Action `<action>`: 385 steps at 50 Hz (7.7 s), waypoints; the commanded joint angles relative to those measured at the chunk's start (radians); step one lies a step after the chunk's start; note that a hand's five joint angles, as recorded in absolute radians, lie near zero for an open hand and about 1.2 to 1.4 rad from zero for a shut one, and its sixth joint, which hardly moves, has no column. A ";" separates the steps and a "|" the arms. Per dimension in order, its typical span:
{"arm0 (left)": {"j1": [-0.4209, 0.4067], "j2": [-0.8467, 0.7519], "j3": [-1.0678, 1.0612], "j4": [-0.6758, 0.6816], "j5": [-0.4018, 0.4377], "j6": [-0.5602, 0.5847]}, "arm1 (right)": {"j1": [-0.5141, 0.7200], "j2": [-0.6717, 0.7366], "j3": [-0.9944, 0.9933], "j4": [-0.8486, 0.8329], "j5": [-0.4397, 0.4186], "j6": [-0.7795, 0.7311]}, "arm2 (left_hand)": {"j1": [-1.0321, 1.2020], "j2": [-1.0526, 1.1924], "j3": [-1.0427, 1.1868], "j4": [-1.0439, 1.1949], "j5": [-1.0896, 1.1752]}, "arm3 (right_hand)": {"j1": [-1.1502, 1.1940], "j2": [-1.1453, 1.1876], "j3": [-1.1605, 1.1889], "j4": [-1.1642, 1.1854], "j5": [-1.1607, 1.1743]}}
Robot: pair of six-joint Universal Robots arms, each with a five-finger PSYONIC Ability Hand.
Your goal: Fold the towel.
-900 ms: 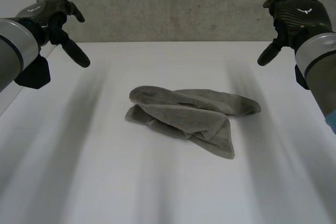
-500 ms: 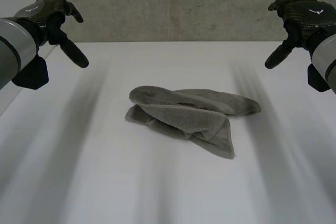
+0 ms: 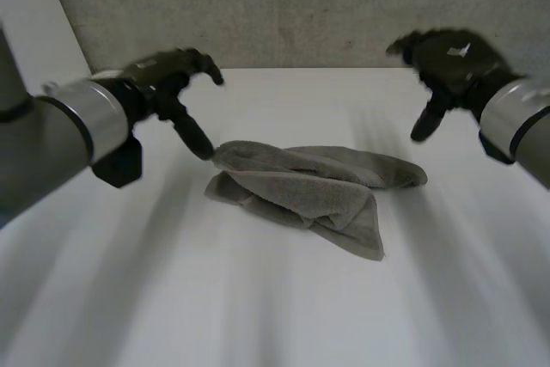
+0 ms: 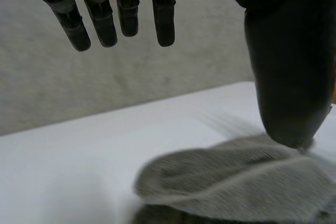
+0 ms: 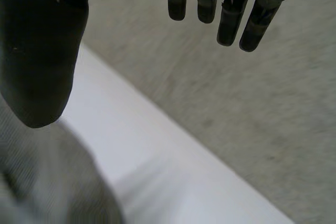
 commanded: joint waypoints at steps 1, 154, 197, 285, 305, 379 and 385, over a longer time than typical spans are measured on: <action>-0.009 -0.143 0.037 0.093 0.030 0.067 | -0.042 0.158 0.070 -0.046 -0.042 -0.057 | -0.017 -0.010 -0.016 -0.023 0.003 | -0.042 -0.058 -0.068 -0.065 -0.058; 0.198 -0.051 -0.348 0.465 0.403 0.360 | 0.289 0.051 0.297 -0.151 -0.149 -0.450 | -0.049 -0.042 -0.049 -0.055 -0.029 | -0.042 -0.058 -0.068 -0.065 -0.058; 0.164 -0.088 -0.356 0.517 0.406 0.357 | 0.375 0.196 0.084 -0.118 0.000 -0.372 | -0.055 -0.048 -0.055 -0.061 -0.035 | 1.180 1.164 1.154 1.157 1.164; -0.101 -0.685 0.158 0.537 0.354 0.185 | -0.058 -0.108 0.085 0.275 -0.233 -0.072 | 0.264 0.271 0.264 0.258 0.284 | 1.180 1.164 1.154 1.157 1.164; 0.054 -0.239 -0.020 0.273 0.329 0.268 | -0.042 -0.080 0.044 0.543 -0.220 -0.373 | 1.145 1.153 1.146 1.140 1.166 | 1.180 1.164 1.154 1.157 1.164; 0.230 -0.110 -0.488 0.558 0.451 0.647 | 0.083 0.081 0.225 -0.064 0.038 -0.246 | 1.145 1.153 1.146 1.140 1.166 | -0.017 -0.033 -0.043 -0.040 -0.033; 0.210 -0.097 -0.516 0.558 0.451 0.629 | 0.097 0.101 0.223 -0.043 0.030 -0.126 | 1.145 1.153 1.146 1.140 1.166 | 0.030 0.014 0.004 0.007 0.014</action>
